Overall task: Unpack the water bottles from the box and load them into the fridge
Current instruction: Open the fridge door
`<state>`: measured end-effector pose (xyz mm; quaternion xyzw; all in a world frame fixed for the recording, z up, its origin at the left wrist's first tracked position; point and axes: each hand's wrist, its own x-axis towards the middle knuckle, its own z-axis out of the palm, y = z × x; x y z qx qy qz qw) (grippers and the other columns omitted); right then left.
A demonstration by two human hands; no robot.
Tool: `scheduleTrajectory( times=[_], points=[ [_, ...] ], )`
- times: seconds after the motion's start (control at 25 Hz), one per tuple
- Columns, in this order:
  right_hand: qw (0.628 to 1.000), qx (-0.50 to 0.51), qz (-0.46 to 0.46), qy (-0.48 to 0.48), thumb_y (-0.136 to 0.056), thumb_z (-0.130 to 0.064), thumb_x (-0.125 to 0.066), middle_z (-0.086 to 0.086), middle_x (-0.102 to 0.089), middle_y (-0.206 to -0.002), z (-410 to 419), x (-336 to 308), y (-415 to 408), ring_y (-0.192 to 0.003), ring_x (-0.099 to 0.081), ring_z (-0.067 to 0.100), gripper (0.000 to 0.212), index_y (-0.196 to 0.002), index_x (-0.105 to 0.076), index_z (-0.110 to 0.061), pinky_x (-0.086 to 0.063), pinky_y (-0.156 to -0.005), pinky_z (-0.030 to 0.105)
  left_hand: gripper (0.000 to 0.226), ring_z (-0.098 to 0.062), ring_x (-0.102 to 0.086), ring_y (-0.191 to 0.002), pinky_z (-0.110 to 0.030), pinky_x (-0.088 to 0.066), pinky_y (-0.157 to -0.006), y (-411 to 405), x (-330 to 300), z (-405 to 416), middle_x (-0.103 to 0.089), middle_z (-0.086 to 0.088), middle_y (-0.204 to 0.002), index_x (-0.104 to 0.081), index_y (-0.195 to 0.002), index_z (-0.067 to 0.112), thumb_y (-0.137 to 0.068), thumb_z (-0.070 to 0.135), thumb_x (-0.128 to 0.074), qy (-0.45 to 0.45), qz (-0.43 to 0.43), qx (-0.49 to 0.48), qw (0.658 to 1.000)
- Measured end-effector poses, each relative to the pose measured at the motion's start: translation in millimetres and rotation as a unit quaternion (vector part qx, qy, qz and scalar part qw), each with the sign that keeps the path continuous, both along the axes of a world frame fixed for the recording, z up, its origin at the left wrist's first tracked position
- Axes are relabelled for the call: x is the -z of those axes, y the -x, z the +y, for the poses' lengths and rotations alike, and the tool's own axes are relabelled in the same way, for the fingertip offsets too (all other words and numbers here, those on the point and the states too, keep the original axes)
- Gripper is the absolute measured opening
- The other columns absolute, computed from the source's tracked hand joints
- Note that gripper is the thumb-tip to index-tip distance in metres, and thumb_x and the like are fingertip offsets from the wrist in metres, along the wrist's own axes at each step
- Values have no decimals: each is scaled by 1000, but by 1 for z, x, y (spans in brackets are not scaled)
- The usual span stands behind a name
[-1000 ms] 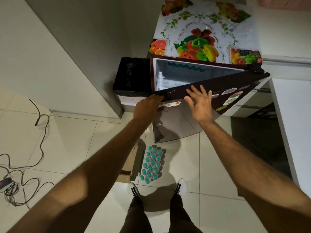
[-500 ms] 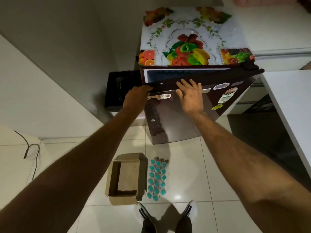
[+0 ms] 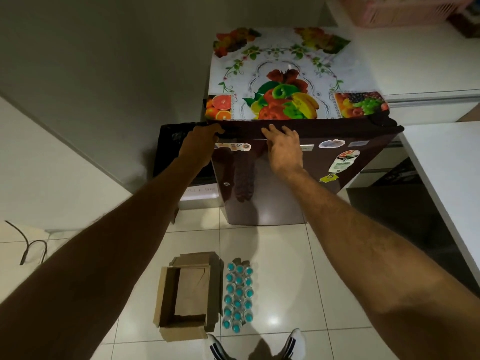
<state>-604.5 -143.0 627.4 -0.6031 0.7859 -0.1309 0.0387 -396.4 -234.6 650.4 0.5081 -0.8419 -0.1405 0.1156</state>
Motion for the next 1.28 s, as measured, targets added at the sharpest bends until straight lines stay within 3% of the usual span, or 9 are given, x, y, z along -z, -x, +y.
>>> scheduleTrajectory(
  times=[0.16,0.24,0.32,0.4,0.48,0.68,0.76,1.0,1.28],
  points=[
    [1000,-12,-18,-13,-99,-8,-49,4,-36,-158,-2,-3,1,-147,-27,34,55,-151,-40,-23,-16,-121,47,29,-27,-67,-97,-41,-56,-83,-1,6,-8,-68,-11,-118,-61,-128,20,-101,12,-52,4,6,14,1000],
    [1000,-25,-15,-8,-98,-11,-53,5,-30,-161,4,-4,0,-150,-18,33,60,-154,-34,-21,-10,-122,48,30,-29,-62,-113,-40,-55,-90,-2,9,-3,-59,-9,-134,-60,-129,19,-101,11,-51,46,24,35,998],
    [998,-41,-17,52,-97,-14,-53,8,-26,-162,25,12,-3,-152,-12,32,58,-153,-36,-17,-7,-124,49,30,-27,-44,-138,-32,-47,-102,-9,23,15,-41,-3,-154,-59,-131,16,-103,17,-48,137,79,54,986],
    [986,-55,-45,153,-94,-12,-53,12,-29,-160,62,51,-15,-150,-19,34,51,-145,-49,-13,-18,-122,50,34,-26,-37,-144,-29,-43,-107,-22,59,53,-41,-4,-154,-63,-128,12,-106,27,-42,191,144,66,969],
    [981,-33,-101,164,-93,-12,-55,13,-36,-155,109,114,-32,-143,-30,33,42,-136,-59,-13,-33,-116,44,27,-26,-47,-135,-26,-40,-109,-41,122,104,-55,-10,-141,-66,-121,11,-103,20,-48,146,152,74,975],
    [978,-27,-207,-10,-98,-27,-49,9,-65,-121,186,304,-55,-115,-51,19,33,-120,-67,-11,-48,-96,31,28,-20,-63,-114,-43,-55,-94,-78,316,207,-65,-5,-127,-64,-123,17,-97,10,-56,-130,67,25,989],
    [974,-32,-224,-17,-97,-26,-51,11,-71,-103,200,380,-59,-97,-62,22,31,-107,-71,-5,-56,-83,30,28,-18,-64,-112,-36,-54,-95,-74,386,220,-65,-3,-129,-63,-125,19,-101,16,-50,-193,39,27,980],
    [958,-50,-239,-150,-97,-16,-58,6,-69,-116,202,585,-78,-108,-62,26,25,-119,-67,-10,-54,-94,38,31,-14,-62,-113,-23,-43,-90,-52,589,213,-60,2,-135,-57,-132,24,-104,27,-46,-238,-28,10,971],
    [942,-62,-265,-195,-97,-25,-59,2,-66,-123,233,747,-104,-111,-60,21,27,-122,-64,-17,-52,-95,41,31,-25,-66,-105,-37,-57,-89,-49,736,240,-62,-12,-130,-58,-131,12,-100,16,-55,-261,-100,82,957]
  ],
)
